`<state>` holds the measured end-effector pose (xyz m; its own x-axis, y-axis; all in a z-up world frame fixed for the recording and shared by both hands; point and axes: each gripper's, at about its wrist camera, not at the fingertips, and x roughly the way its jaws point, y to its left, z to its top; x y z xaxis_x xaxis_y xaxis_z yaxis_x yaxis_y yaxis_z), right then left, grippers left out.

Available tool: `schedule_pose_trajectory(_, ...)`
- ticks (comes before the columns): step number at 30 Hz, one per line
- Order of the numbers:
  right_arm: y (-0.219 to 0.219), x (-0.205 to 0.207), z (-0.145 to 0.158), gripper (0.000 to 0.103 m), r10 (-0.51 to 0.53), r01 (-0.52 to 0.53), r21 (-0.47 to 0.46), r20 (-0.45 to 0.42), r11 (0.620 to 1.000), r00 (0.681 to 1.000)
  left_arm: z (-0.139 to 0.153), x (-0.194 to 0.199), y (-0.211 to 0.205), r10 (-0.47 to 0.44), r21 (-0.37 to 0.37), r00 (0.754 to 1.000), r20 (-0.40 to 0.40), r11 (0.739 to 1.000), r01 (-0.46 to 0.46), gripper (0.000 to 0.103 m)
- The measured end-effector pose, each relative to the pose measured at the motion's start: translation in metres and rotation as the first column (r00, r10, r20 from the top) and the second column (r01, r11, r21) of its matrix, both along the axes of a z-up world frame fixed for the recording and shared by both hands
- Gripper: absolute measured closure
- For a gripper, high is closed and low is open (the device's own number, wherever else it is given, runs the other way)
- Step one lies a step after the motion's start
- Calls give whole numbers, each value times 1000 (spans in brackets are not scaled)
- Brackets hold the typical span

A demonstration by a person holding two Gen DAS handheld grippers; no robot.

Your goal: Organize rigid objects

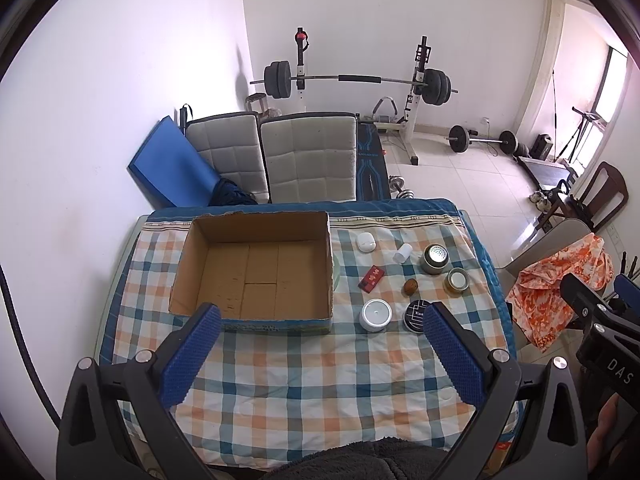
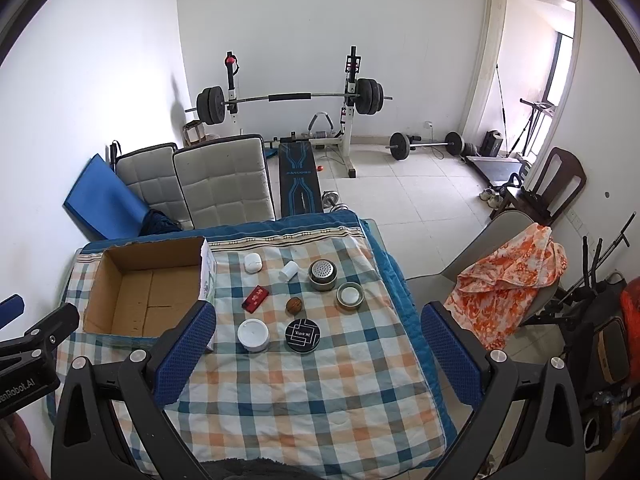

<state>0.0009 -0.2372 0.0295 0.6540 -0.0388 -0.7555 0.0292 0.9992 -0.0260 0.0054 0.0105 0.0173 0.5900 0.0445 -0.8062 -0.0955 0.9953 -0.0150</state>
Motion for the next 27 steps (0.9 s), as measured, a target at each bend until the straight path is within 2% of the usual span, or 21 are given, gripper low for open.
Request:
schedule_pose_trajectory(21,-1,0,8,0,7,-7,-9,20,1000,1000,6,-13,-16,4,29,999,54,1000,-6,0)
schedule_pose_trajectory(27,0,-2,9,0,6,-5,-23,34,1000,999,4,-14,-18,13,23,999,49,1000,-15,0)
